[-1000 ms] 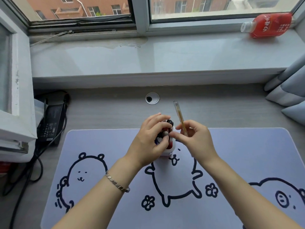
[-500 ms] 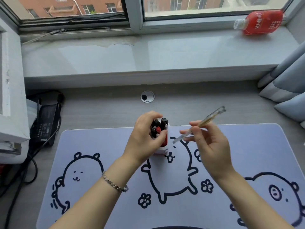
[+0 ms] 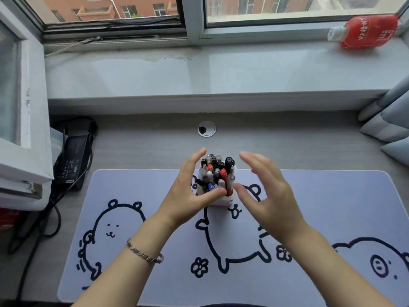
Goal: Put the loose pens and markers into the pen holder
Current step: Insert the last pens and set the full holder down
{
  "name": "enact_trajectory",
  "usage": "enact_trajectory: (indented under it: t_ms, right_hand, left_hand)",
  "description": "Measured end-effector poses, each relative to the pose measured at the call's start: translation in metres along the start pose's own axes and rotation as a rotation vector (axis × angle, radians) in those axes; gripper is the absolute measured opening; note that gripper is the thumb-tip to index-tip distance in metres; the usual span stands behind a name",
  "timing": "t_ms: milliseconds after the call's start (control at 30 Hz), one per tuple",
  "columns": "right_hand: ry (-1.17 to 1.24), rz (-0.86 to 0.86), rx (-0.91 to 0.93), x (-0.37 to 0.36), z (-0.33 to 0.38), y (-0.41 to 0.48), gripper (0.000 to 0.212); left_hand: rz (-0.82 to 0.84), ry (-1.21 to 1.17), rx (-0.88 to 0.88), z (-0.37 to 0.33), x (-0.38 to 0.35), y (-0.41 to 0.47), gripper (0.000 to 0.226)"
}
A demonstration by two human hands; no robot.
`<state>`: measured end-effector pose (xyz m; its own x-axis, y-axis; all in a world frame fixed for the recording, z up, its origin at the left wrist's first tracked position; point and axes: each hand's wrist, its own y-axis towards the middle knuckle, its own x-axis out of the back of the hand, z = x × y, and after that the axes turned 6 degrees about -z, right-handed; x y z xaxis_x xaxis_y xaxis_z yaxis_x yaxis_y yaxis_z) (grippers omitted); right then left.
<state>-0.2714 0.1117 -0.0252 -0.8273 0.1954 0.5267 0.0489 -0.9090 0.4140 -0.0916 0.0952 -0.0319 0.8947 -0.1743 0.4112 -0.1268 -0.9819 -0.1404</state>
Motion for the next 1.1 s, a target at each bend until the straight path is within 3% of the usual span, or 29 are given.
enact_trajectory:
  t_ms: [167,367,433,567,767,933,1100]
  right_hand:
    - [-0.107,-0.044,0.295,-0.024,-0.017,-0.016,0.02]
    - [-0.151,-0.147,0.331,-0.034,-0.033,-0.027,0.017]
    - [-0.095,-0.084,0.226,-0.029,-0.022,-0.018,0.016]
    - [0.172,0.082,-0.166,-0.004,-0.004,0.011,0.013]
    - [-0.215,0.482,-0.452,0.01,-0.037,0.037,0.018]
    - [-0.382,0.663,-0.537,-0.001,-0.055,0.041,0.024]
    - [-0.411,0.675,-0.55,-0.006,-0.054,0.048,0.024]
  left_hand:
    - [0.049,0.101,0.063,0.013,-0.008,0.0,0.11]
    - [-0.071,0.113,0.023,0.019,-0.021,0.004,0.107]
    - [-0.078,0.078,0.004,0.022,-0.022,0.005,0.105]
    - [-0.099,0.034,-0.016,0.016,-0.021,0.008,0.096]
    - [-0.143,-0.077,-0.029,0.019,0.023,0.041,0.09]
    - [-0.271,-0.013,-0.088,0.029,0.076,0.085,0.094]
    - [-0.193,0.055,-0.013,0.045,0.098,0.086,0.092]
